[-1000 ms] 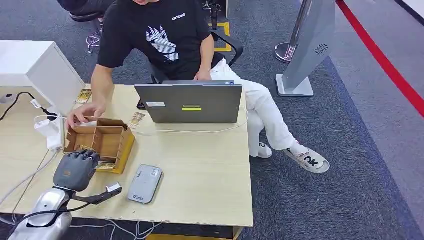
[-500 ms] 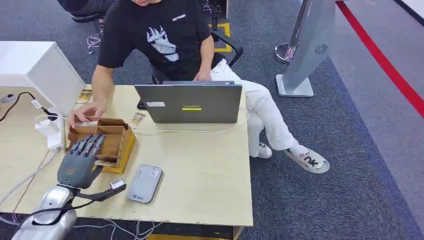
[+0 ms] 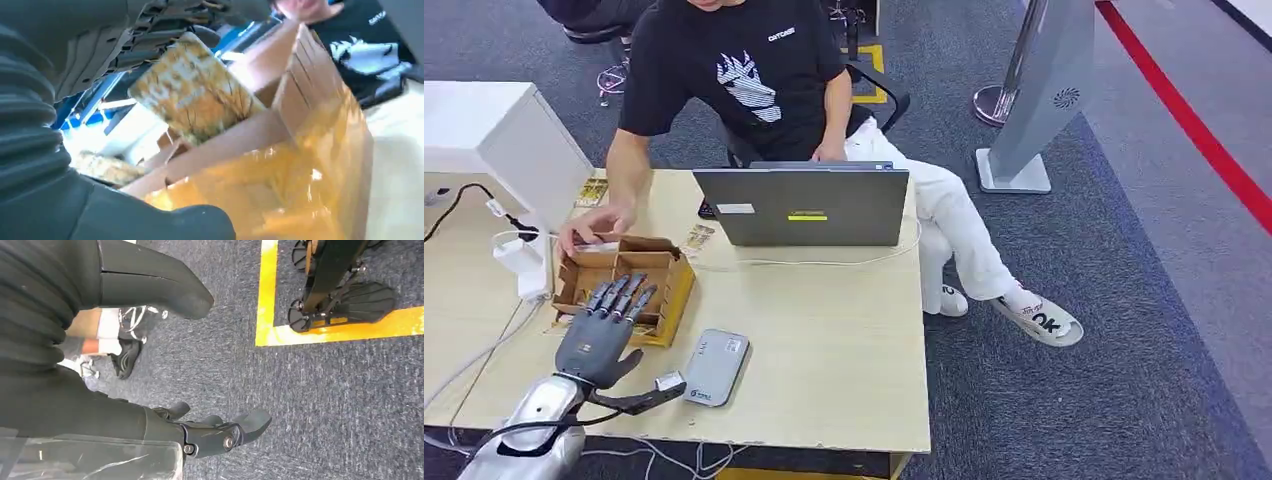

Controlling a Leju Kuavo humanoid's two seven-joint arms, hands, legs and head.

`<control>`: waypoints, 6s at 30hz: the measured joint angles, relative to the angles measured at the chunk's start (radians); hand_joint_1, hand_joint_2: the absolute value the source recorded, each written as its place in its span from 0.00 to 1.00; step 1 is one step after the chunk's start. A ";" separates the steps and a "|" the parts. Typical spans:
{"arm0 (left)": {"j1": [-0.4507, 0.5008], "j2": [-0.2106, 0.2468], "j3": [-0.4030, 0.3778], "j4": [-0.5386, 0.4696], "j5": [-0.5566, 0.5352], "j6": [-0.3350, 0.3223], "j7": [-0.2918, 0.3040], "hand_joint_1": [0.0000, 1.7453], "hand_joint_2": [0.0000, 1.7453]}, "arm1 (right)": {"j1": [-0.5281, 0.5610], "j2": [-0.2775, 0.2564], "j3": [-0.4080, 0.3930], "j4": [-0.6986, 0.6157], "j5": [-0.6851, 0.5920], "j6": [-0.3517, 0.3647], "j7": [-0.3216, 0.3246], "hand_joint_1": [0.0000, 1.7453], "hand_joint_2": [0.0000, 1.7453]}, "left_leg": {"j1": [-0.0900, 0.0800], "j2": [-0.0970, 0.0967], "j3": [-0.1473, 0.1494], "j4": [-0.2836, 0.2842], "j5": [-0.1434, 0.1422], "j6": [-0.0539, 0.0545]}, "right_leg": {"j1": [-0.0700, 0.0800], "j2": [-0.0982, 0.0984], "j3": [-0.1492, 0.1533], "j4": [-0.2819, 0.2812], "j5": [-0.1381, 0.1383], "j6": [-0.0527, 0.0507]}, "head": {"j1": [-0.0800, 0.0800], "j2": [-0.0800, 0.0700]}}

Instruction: Pass the card to the sensor for recognition and then transmit it.

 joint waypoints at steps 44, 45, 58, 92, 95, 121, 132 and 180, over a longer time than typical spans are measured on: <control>0.060 -0.051 0.002 -0.142 -0.063 0.066 0.042 1.00 1.00 | -0.001 0.005 -0.057 0.000 0.058 -0.001 0.005 0.00 1.00 | 0.000 0.000 -0.001 0.000 0.000 0.000 | 0.000 -0.001 -0.001 0.000 0.000 0.000 | 0.000 0.000; 0.059 -0.060 0.005 -0.162 -0.071 0.068 0.048 1.00 1.00 | -0.001 0.005 -0.058 0.000 0.063 -0.001 0.005 0.00 1.00 | 0.000 -0.001 -0.001 0.000 0.000 0.000 | 0.000 -0.001 -0.001 0.000 0.000 0.000 | 0.000 0.000; 0.003 -0.140 0.017 -0.321 -0.100 0.020 0.061 1.00 1.00 | -0.001 0.012 -0.079 0.000 0.088 0.003 0.005 0.00 1.00 | 0.000 0.000 -0.001 0.000 0.000 0.000 | 0.000 0.000 -0.001 0.000 0.000 0.000 | 0.000 0.000; 0.170 -0.024 0.270 -0.216 -0.035 0.048 0.013 0.00 1.00 | -0.002 0.021 -0.155 -0.001 0.161 0.000 0.005 0.00 1.00 | 0.000 0.000 -0.003 0.000 0.000 0.000 | 0.000 0.000 -0.002 0.000 0.000 0.000 | 0.000 0.000; 0.151 -0.024 0.293 -0.184 -0.041 0.056 0.008 0.00 1.00 | -0.002 0.021 -0.156 -0.002 0.169 0.002 0.004 0.00 1.00 | 0.000 0.000 -0.003 0.000 0.000 0.000 | 0.000 0.000 -0.003 0.000 0.000 0.000 | 0.000 0.000; 0.098 -0.058 0.290 -0.057 -0.073 0.074 -0.017 1.00 1.00 | -0.007 0.029 -0.186 -0.002 0.213 0.005 0.000 0.00 1.00 | 0.000 0.000 -0.003 0.000 0.000 0.000 | 0.000 0.000 -0.003 0.000 0.000 0.000 | 0.000 0.000; 0.078 -0.069 0.290 -0.138 -0.054 0.061 -0.005 1.00 1.00 | -0.008 0.029 -0.207 -0.003 0.243 0.012 0.000 0.00 1.00 | 0.000 0.000 -0.004 0.000 0.000 0.000 | 0.000 -0.001 -0.004 0.000 0.000 0.000 | 0.000 0.000; 0.207 -0.493 0.724 -0.632 1.190 0.026 -0.452 0.00 1.00 | -0.012 0.061 -0.354 -0.008 0.341 -0.020 0.015 0.00 1.00 | 0.000 0.002 -0.009 0.000 -0.001 0.002 | 0.000 0.002 -0.008 -0.001 0.001 0.002 | 0.000 0.000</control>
